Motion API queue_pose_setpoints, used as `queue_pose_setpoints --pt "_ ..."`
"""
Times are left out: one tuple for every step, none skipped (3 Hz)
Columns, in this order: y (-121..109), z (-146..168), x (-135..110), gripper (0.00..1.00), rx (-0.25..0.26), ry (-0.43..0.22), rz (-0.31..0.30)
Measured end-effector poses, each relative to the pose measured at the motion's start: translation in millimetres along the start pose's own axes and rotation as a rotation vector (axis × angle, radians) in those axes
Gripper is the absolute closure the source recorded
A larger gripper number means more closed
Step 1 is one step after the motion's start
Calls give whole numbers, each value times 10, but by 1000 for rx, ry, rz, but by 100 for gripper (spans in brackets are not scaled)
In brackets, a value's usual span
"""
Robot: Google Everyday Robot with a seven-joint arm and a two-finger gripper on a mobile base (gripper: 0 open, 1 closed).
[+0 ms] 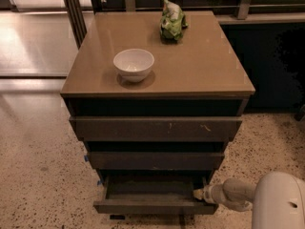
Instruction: Open bottom drawer
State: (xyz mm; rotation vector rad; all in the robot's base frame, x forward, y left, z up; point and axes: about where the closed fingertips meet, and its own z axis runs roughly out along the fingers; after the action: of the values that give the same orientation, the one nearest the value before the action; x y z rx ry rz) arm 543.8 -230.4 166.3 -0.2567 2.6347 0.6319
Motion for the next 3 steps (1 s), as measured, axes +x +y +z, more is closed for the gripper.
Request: queue_pose_setpoints --pt "-75 -69 -15 100 -117 -42 94" --pt "16 -106 132 100 -241 8 181" --pt "239 -264 279 100 -358 91 230"
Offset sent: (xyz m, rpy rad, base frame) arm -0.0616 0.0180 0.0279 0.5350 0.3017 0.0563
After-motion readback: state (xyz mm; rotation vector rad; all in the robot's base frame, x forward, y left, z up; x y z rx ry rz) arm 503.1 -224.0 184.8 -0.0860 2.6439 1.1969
